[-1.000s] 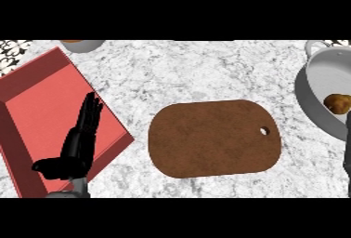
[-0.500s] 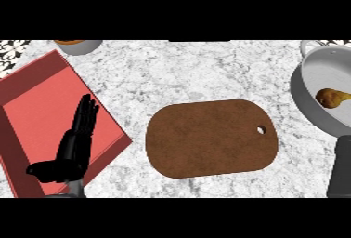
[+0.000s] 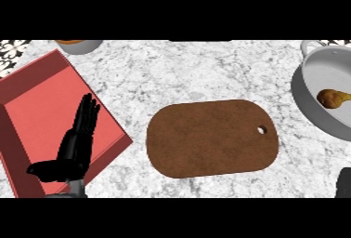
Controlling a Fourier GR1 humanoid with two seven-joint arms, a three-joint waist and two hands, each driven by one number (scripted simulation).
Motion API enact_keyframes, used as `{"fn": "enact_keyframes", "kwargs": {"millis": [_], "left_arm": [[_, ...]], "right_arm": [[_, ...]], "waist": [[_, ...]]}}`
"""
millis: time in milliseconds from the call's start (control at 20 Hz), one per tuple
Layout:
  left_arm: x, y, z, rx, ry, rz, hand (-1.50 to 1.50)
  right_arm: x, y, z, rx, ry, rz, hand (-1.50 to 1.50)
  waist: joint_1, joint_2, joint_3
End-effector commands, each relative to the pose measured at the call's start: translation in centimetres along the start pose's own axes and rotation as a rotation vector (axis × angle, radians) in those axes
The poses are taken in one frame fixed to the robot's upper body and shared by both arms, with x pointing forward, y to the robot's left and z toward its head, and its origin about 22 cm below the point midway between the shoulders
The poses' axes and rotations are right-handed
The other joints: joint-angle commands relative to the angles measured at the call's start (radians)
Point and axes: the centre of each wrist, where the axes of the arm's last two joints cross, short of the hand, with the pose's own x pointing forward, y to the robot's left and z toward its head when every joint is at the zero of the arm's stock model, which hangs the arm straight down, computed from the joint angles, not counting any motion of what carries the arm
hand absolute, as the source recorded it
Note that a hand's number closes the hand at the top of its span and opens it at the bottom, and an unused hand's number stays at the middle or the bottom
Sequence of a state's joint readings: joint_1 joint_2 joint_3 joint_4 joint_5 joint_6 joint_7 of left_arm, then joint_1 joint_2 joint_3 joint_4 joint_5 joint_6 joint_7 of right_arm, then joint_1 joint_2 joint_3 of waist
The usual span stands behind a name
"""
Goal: Pick the pear from the cutting board and place it in the pot
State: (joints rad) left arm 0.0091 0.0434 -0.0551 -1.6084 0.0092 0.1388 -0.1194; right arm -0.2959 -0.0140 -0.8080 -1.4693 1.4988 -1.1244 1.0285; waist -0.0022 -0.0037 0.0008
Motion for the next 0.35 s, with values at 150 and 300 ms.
{"fn": "enact_keyframes", "kwargs": {"millis": [150,300], "left_arm": [[-1.2,-0.8,2.0,0.007,0.026,0.002,0.0],[0.2,1.3,-0.3,0.004,0.001,-0.009,0.0]], "right_arm": [[-1.2,-3.6,-2.5,-0.123,0.029,-0.071,-1.5],[-2.4,-5.2,-2.9,-0.136,0.035,-0.081,-1.5]], "waist": [[0.001,0.002,-0.001],[0.0,0.002,-0.001]]}}
